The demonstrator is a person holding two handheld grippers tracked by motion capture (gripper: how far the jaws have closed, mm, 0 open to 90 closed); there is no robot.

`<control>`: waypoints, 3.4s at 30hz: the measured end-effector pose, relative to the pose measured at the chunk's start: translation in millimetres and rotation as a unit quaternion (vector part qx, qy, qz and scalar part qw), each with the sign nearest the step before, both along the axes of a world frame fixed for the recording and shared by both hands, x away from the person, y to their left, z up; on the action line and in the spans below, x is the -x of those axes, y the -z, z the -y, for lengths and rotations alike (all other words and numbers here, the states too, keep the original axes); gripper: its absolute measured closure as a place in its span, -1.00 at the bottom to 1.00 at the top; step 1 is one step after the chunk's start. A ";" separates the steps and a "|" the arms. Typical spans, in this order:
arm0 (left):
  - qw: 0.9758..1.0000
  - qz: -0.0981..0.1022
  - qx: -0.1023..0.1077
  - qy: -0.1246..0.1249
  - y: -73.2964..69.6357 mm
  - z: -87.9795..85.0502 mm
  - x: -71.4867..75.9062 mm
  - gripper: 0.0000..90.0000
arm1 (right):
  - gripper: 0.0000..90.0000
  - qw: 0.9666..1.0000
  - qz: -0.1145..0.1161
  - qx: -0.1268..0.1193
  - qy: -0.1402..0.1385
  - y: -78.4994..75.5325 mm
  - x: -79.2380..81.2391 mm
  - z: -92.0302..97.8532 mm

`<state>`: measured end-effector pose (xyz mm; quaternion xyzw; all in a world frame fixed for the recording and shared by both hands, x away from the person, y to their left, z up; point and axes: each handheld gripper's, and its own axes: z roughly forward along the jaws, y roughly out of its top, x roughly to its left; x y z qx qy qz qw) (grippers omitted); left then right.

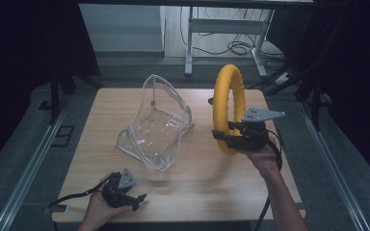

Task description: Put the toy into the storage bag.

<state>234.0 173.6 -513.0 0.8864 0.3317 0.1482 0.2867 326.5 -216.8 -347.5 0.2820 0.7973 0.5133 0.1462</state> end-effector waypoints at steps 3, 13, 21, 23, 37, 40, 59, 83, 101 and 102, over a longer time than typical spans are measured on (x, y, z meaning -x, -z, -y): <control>1.000 0.000 0.000 0.000 0.2 0.2 0.0 -0.64 | 0.12 1.000 0.000 -0.011 -0.004 -0.9 -0.2 -0.9; 1.000 -0.003 -0.001 0.002 2.1 1.6 -0.3 -0.64 | 0.12 0.999 0.003 -0.041 -0.014 -3.6 -5.0 -9.7; 1.000 -0.002 0.001 0.002 1.3 1.1 -0.2 -0.64 | 0.11 0.997 0.013 -0.067 -0.018 -10.4 -2.8 -15.7; 1.000 -0.002 0.001 0.002 1.3 1.1 -0.1 -0.64 | 0.11 0.997 0.015 -0.070 -0.018 -11.0 -2.6 -16.2; 1.000 -0.005 -0.001 0.003 2.5 2.1 -0.3 -0.64 | 0.11 0.994 0.030 -0.100 -0.033 -20.5 0.1 -23.8; 1.000 -0.004 -0.002 0.002 2.2 1.9 -0.3 -0.64 | 0.11 0.994 0.032 -0.100 -0.038 -22.1 0.3 -26.9; 1.000 -0.004 -0.003 0.005 2.5 1.8 -0.3 -0.64 | 0.11 0.987 0.053 -0.133 -0.071 -43.9 6.6 -51.4; 1.000 -0.005 -0.001 0.005 1.3 1.0 0.0 -0.64 | 0.11 0.980 0.078 -0.154 -0.096 -67.8 12.9 -77.5; 1.000 0.000 0.000 0.004 -0.8 -0.9 0.5 -0.64 | 0.11 0.972 0.099 -0.167 -0.136 -86.1 17.8 -108.8; 1.000 0.000 0.000 0.004 -0.8 -0.9 0.5 -0.65 | 0.11 0.972 0.099 -0.167 -0.136 -86.1 17.8 -108.8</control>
